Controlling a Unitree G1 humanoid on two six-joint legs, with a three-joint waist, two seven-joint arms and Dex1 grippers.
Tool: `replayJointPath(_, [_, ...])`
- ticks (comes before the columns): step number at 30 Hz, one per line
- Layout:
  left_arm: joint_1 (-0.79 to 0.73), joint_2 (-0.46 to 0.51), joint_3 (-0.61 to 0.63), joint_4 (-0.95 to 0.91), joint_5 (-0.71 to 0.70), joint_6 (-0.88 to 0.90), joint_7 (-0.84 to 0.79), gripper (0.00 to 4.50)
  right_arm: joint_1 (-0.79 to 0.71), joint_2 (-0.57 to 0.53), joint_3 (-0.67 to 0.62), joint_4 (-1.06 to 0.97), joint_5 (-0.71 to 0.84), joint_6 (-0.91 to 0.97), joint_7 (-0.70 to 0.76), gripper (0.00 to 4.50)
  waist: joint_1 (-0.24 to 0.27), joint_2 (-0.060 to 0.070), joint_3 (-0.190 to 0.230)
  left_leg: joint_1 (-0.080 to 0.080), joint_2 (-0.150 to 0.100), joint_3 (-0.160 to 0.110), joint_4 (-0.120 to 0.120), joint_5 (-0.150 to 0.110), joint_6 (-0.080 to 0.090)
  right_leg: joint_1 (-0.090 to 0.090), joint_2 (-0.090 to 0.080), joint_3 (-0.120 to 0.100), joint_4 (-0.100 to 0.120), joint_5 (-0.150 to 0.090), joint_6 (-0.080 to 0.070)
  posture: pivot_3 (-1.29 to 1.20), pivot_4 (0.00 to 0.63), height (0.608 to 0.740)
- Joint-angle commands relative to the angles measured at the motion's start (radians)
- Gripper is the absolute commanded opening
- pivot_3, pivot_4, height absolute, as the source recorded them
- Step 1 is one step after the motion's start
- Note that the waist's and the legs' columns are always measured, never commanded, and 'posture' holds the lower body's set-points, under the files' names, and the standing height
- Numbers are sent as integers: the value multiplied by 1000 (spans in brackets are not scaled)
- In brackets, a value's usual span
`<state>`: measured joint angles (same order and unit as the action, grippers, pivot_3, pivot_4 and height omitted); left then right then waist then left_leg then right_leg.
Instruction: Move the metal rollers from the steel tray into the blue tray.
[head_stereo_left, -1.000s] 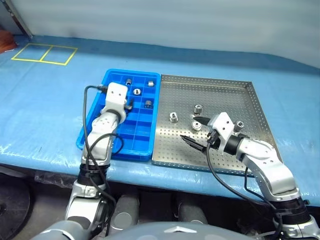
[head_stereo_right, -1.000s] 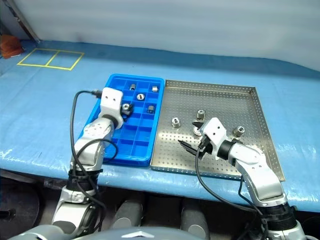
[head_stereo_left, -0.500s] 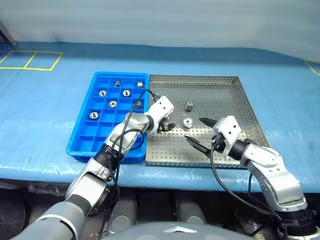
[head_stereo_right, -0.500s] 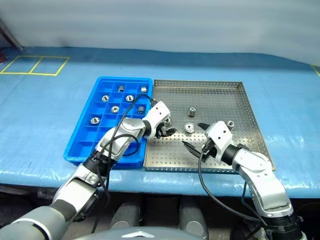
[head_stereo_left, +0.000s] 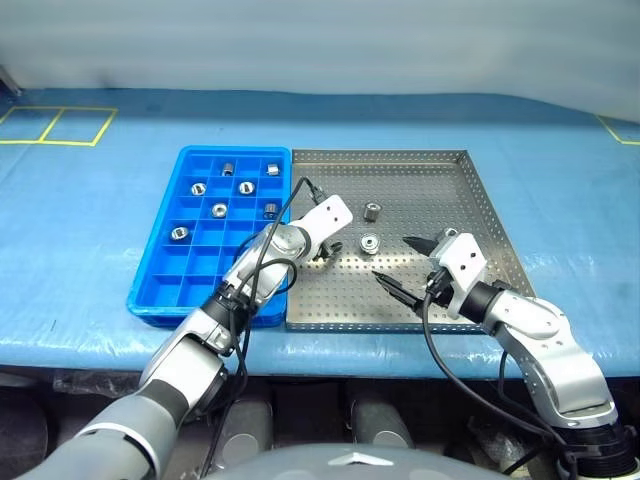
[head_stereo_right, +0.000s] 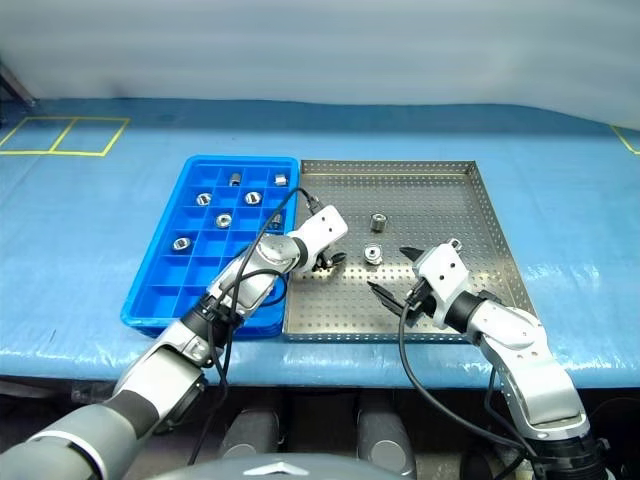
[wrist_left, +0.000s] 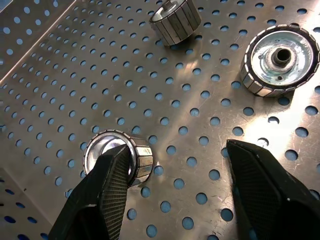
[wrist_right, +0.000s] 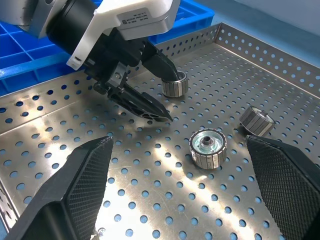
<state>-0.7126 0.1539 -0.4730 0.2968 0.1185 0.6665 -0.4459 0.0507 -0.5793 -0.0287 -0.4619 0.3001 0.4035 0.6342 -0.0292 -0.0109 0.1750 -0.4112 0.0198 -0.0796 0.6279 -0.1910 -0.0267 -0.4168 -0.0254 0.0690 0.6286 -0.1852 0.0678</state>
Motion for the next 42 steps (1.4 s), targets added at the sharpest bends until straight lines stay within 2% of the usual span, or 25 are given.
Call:
replayJointPath(1, [15, 15, 43, -3, 20, -1, 27, 2759, -23, 3, -8, -20, 6, -14, 2, 4500, -2, 0, 0, 0, 0, 0, 0, 0, 0, 0, 0, 0, 0, 0, 0, 77, 150, 740])
replayJointPath(9, [52, 13, 53, -90, -27, -4, -44, 167, -36, 5, -1, -10, 3, -17, 3, 4500, -3, 0, 0, 0, 0, 0, 0, 0, 0, 0, 0, 0, 0, 0, 0, 82, 150, 740])
replayJointPath(18, [61, -8, 129, -131, -72, -16, -42, 167, -38, 11, 7, 1, -4, -25, 0, 4500, 11, 0, 0, 0, 0, 0, 0, 0, 0, 0, 0, 0, 0, 0, 0, 85, 150, 740])
replayJointPath(22, [59, -47, 212, -152, -142, -19, -43, 167, -38, 14, 6, 2, -7, -29, -1, 4500, 12, 0, 0, -1, 0, 0, 0, 0, 0, 0, 0, 0, 0, 0, 0, 82, 150, 740])
replayJointPath(26, [40, -47, 246, -147, -153, -36, -33, 167, -33, 18, 7, 3, -12, -33, -3, 4500, 16, 0, 0, -1, 0, 0, 0, 0, 0, 0, 0, 0, -1, 0, 0, 73, 150, 740])
replayJointPath(29, [23, -21, 225, -128, -124, -70, -42, 739, -32, 24, 7, 5, -19, -37, -6, 4500, 18, 0, 0, -1, 0, 0, 0, 0, 0, 0, 0, 0, -1, 0, 0, 68, 150, 740])
replayJointPath(35, [3, -10, 196, -111, -106, -33, -50, 2745, -25, 36, 10, 7, -28, -48, -12, 4500, 17, 0, 0, -1, 0, 0, 0, 0, 0, 0, 0, 0, -1, 0, 0, 58, 150, 740])
replayJointPath(40, [-12, -1, 171, -78, -61, -35, -16, 2745, -18, 39, 5, 5, -30, -51, -16, 4500, 16, 0, 0, -1, 0, 0, 0, 0, 0, 0, 0, 0, -1, 0, 0, 53, 150, 740])
replayJointPath(42, [-21, 12, 145, -47, -2, -62, 31, 2745, -16, 41, 5, 5, -32, -53, -17, 4500, 16, 0, 0, -1, 0, 0, 0, 0, 0, 0, 0, 0, -1, 0, 0, 52, 150, 740])
